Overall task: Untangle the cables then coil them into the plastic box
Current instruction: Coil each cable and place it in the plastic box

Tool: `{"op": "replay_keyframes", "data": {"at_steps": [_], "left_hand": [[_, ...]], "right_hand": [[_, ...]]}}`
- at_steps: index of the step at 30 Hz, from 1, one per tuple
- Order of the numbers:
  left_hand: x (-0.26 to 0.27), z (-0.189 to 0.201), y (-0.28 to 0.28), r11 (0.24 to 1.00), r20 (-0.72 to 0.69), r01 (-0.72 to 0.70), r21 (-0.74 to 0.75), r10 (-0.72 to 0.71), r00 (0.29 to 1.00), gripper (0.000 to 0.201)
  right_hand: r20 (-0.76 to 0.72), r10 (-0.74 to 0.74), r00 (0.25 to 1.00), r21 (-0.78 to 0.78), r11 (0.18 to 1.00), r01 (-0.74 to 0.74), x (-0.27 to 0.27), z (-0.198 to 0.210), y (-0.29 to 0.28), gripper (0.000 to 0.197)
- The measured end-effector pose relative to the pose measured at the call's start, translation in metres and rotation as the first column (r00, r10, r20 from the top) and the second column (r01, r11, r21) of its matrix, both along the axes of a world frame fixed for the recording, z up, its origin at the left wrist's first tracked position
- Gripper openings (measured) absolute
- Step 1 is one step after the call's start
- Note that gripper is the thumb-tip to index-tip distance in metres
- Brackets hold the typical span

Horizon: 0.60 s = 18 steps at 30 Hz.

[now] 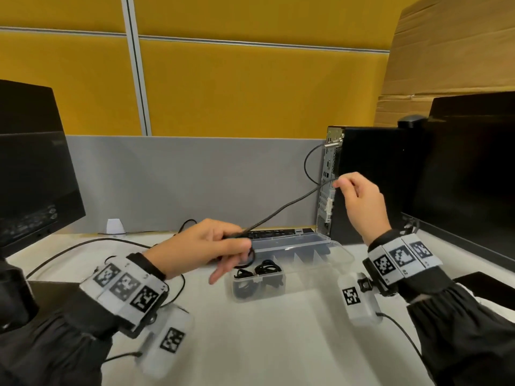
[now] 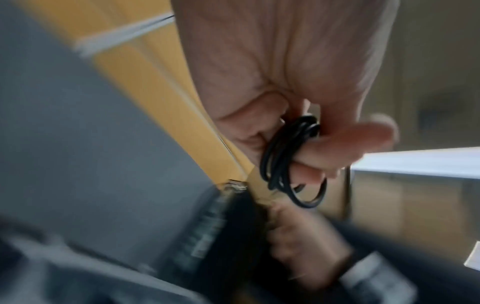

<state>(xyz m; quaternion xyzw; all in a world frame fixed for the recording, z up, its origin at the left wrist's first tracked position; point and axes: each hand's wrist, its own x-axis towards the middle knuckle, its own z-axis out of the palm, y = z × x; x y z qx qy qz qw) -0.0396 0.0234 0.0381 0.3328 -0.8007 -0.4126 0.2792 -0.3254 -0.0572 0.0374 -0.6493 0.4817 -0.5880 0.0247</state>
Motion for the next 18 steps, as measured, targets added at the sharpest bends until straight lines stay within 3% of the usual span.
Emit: {"op": "replay_keyframes", "data": {"at_steps": [2,3,5,7,8,10,11,12,14,16,18], "left_hand": [[-0.015,0.01,0.014,0.986,-0.289,0.144,0.087,-0.114,0.951,0.023],[-0.022,0.014,0.019,0.979,-0.398,0.18,0.099,-0.127,0.908,0.026],[-0.036,0.022,0.021,0.958,-0.612,0.241,0.156,-0.098,0.785,0.031],[-0.044,0.03,0.017,0.955,-0.773,0.25,0.157,-0.038,0.633,0.032],[-0.047,0.033,0.012,0.971,-0.815,0.193,0.143,0.005,0.58,0.031],[-0.049,0.036,-0.002,0.994,-0.829,0.013,0.109,0.083,0.553,0.03],[-0.049,0.036,-0.008,0.992,-0.795,-0.107,0.072,0.121,0.594,0.032],[-0.048,0.032,-0.015,0.969,-0.721,-0.247,0.005,0.175,0.67,0.034],[-0.04,0.018,-0.026,0.846,-0.434,-0.465,-0.261,0.327,0.839,0.039],[-0.032,0.0,-0.031,0.789,-0.1,-0.415,-0.453,0.418,0.903,0.051],[-0.031,-0.014,-0.025,0.877,0.036,-0.29,-0.382,0.328,0.944,0.057]], "right_hand": [[-0.232,-0.005,0.973,0.128,0.991,0.036,0.005,-0.013,0.0,0.015],[-0.45,-0.007,0.893,0.196,0.975,0.107,0.01,-0.022,0.004,0.017],[-0.787,0.062,0.614,0.227,0.954,0.194,0.027,-0.039,0.019,0.027],[-0.896,0.05,0.441,0.113,0.987,0.117,0.045,-0.054,0.037,0.032],[-0.912,0.044,0.407,0.066,0.997,0.042,0.052,-0.059,0.045,0.033],[-0.911,0.007,0.412,-0.048,0.991,-0.124,0.058,-0.069,0.06,0.03],[-0.904,-0.023,0.426,-0.117,0.974,-0.195,0.058,-0.069,0.065,0.025],[-0.893,-0.035,0.448,-0.16,0.956,-0.245,0.057,-0.067,0.071,0.021],[-0.828,-0.063,0.557,-0.275,0.911,-0.307,0.053,-0.048,0.081,0.011],[-0.694,-0.097,0.713,-0.408,0.87,-0.278,0.045,-0.024,0.081,0.022],[-0.623,-0.123,0.772,-0.438,0.873,-0.214,0.042,-0.001,0.078,0.035]]}}
